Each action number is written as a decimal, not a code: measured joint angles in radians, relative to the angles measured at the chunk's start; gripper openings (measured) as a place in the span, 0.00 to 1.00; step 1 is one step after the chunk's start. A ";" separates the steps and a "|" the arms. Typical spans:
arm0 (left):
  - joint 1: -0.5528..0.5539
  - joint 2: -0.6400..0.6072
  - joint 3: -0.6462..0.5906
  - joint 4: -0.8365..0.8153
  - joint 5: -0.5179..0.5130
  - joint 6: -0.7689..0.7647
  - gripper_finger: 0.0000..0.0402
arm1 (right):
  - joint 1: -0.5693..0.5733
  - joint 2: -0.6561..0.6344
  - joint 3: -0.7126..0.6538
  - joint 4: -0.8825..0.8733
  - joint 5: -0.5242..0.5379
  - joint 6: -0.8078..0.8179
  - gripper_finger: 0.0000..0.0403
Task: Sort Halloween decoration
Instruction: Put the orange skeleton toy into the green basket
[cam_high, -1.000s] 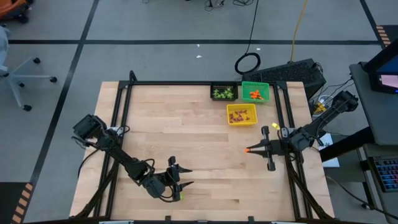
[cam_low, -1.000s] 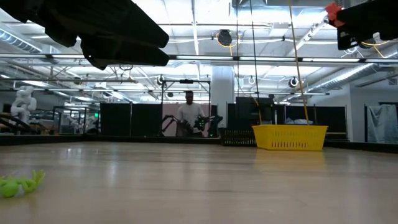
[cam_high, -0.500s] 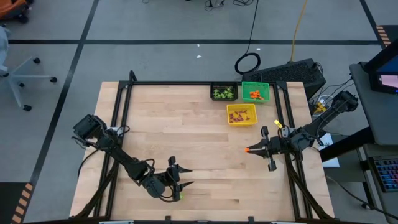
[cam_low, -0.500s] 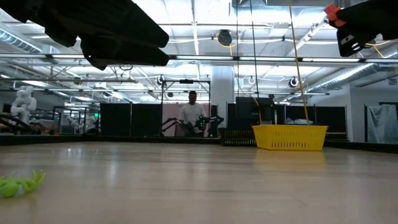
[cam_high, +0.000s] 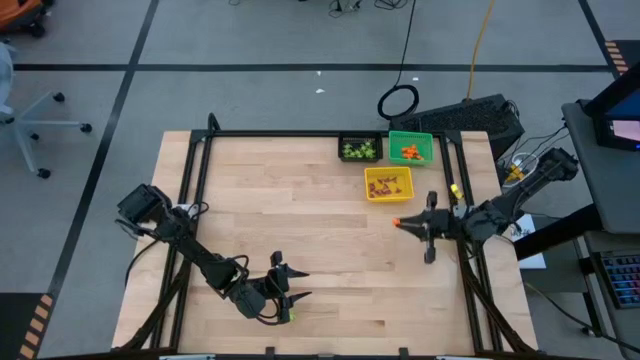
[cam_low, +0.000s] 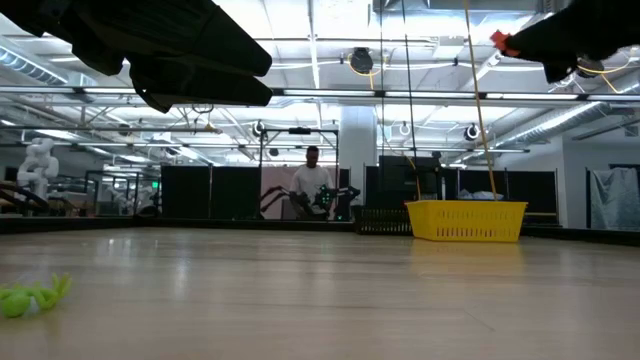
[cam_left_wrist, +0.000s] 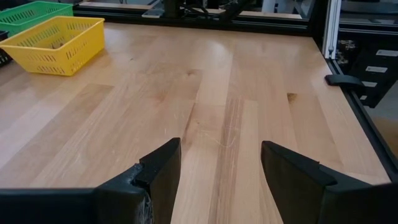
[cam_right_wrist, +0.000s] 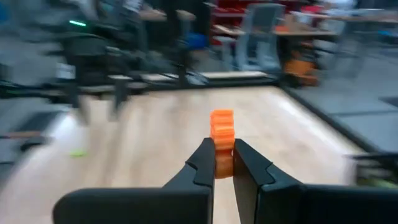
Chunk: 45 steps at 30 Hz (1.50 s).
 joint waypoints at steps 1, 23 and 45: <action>0.000 0.000 0.000 0.000 0.000 0.000 0.56 | -0.014 0.000 0.035 -0.067 0.020 0.008 0.03; 0.002 0.000 0.000 0.006 0.000 0.003 0.56 | -0.716 0.184 0.525 -0.913 -0.065 0.110 0.03; 0.002 0.000 0.000 0.008 0.004 0.004 0.56 | -1.488 0.709 0.526 -0.694 -0.532 -0.165 0.04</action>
